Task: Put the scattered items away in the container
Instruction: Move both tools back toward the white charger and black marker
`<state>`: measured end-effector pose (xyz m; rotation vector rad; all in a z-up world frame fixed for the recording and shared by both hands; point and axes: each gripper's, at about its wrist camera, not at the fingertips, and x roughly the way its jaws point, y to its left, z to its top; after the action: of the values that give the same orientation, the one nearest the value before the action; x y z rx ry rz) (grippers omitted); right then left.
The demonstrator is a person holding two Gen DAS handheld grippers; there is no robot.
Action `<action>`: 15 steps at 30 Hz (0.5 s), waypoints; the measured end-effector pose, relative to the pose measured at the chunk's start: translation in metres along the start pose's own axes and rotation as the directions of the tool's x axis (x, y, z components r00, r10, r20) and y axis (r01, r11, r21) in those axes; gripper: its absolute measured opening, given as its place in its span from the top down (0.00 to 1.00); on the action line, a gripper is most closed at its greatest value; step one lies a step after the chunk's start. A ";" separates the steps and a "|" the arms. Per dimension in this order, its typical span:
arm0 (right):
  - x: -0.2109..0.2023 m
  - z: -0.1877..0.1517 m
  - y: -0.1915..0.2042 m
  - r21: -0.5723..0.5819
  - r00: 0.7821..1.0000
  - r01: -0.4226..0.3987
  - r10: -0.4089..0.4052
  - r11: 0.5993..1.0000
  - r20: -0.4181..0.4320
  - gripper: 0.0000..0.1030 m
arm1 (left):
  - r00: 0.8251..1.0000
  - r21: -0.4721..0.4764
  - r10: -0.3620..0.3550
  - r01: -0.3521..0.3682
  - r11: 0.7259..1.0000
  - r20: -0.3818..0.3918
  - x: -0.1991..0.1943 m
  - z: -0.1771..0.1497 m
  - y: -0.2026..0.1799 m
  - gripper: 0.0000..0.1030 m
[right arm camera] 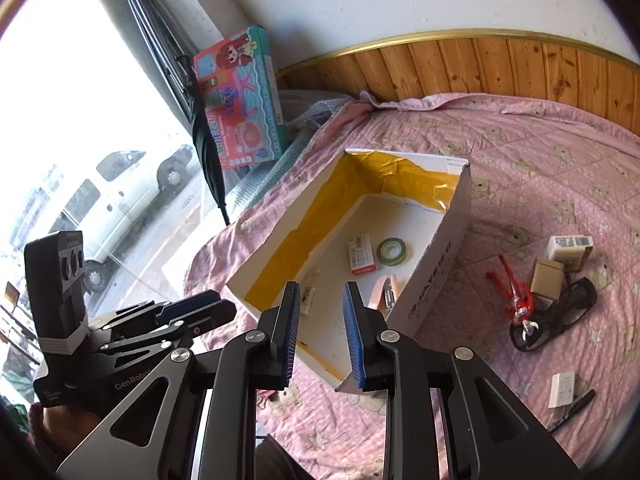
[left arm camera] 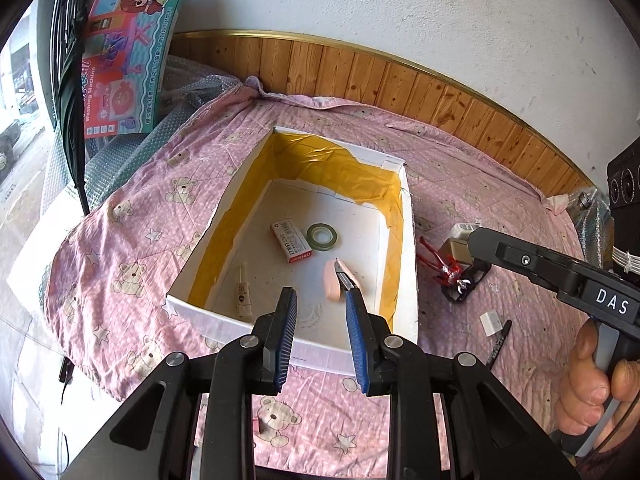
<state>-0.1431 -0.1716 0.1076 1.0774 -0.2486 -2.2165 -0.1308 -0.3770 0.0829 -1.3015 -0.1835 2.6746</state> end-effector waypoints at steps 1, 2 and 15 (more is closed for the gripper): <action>-0.004 -0.004 0.001 0.002 1.000 -0.001 0.001 1.000 0.006 0.76 | 1.000 0.003 0.000 0.000 1.000 0.003 -0.002 -0.002 -0.001 0.74; -0.008 -0.007 0.002 0.004 1.000 -0.004 0.004 1.000 0.013 0.76 | 1.000 0.007 0.001 -0.001 1.000 0.005 -0.005 -0.003 -0.002 0.74; -0.053 -0.052 0.007 0.043 0.996 -0.034 0.030 0.999 0.081 0.76 | 0.999 0.059 -0.004 0.002 0.998 0.043 -0.032 -0.024 -0.021 0.74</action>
<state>-0.0768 -0.1381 0.1104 1.0010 -0.3488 -2.2377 -0.0901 -0.3616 0.0968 -1.2268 -0.1108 2.6855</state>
